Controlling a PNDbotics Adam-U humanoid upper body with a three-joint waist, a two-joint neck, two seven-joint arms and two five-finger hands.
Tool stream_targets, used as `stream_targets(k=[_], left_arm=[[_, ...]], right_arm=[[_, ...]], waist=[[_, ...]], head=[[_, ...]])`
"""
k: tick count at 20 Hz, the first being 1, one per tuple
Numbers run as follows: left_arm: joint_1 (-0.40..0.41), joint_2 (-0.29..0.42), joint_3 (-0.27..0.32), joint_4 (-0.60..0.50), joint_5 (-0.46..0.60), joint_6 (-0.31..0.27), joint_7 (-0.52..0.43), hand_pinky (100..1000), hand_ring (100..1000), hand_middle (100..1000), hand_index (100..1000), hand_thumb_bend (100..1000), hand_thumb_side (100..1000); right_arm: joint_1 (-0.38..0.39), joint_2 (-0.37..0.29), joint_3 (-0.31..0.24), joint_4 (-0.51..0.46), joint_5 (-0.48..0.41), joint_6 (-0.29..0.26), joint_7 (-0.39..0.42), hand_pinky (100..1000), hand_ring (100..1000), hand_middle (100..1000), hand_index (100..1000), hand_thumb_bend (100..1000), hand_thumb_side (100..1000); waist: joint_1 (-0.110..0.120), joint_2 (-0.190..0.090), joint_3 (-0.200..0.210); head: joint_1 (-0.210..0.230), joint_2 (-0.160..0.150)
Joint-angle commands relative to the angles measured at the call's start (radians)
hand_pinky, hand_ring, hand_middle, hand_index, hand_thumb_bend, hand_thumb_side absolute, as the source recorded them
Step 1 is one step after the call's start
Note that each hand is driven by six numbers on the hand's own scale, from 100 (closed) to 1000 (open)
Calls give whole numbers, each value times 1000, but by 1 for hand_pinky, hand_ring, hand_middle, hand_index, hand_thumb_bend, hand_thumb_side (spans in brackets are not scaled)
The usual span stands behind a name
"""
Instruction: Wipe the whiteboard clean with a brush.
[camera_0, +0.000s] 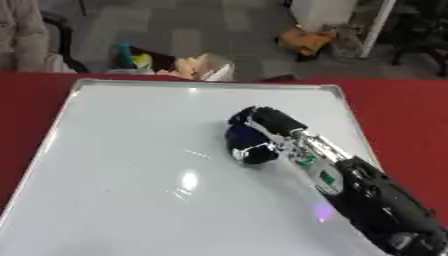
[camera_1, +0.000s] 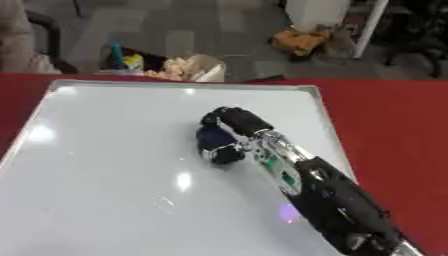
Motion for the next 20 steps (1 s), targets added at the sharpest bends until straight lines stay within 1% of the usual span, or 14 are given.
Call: stream_targets(k=[1,5,8,10,11,12,13,15,16,17,18,19,20], left_arm=[[-17,10,-1,-15,2,0,-6,506,638,622,729,741,855],[-22,8,-3,-15,3,0,-9,505,633,622,729,744,855],[-22,9,-3,-14,3,0,-8,506,633,622,728,744,855],[-21,9,-2,-14,3,0,-7,506,633,620,728,745,855],[-21,10,-2,-14,3,-1,-7,506,633,620,728,745,855],[-21,10,-1,-14,2,-1,-6,506,633,618,728,745,855],[-21,10,-1,-13,2,-1,-6,506,633,618,728,745,855],[-20,11,0,-13,2,-1,-5,506,633,617,728,745,855],[-20,11,0,-13,1,-1,-5,506,633,617,728,745,855],[-19,12,1,-12,1,-1,-5,506,633,617,728,745,855],[-18,13,1,-12,1,-1,-4,506,633,617,728,745,855],[-17,13,2,-12,0,-1,-4,506,633,617,728,745,855],[-16,14,2,-12,0,-1,-3,506,633,617,728,745,854]], right_arm=[[-13,-5,-14,44,37,21,-31,319,589,652,838,100,475],[-19,-9,-29,86,79,42,-59,342,604,663,840,100,490],[-19,-12,-41,114,113,55,-76,364,617,674,843,100,513],[-15,-15,-49,126,132,63,-86,393,636,692,851,100,573],[-13,-17,-53,131,141,67,-91,396,638,694,851,100,581],[-11,-19,-58,136,146,71,-96,405,644,700,854,100,619],[-8,-21,-63,141,150,77,-102,406,645,701,854,100,624],[-1,-27,-74,149,152,88,-114,412,649,704,856,100,671],[2,-29,-77,151,150,92,-120,412,649,704,856,100,671],[5,-32,-82,154,147,97,-126,412,650,704,856,100,725],[9,-36,-87,156,142,102,-132,411,650,703,855,100,728],[12,-38,-90,158,136,106,-137,411,650,703,855,100,783],[15,-40,-93,160,130,108,-142,411,650,703,855,100,801]], waist=[[1,-12,8],[-2,-12,28],[-2,-14,31],[-1,-15,26],[-1,-16,22],[-1,-17,18],[-1,-17,15],[-1,-19,5],[0,-20,2],[0,-20,-2],[1,-21,-7],[1,-22,-10],[2,-23,-13]], head=[[-11,-18],[-19,-29],[-22,-33],[-21,-34],[-20,-33],[-19,-33],[-18,-33],[-15,-32],[-14,-32],[-12,-31],[-10,-30],[-9,-30],[-8,-30]])
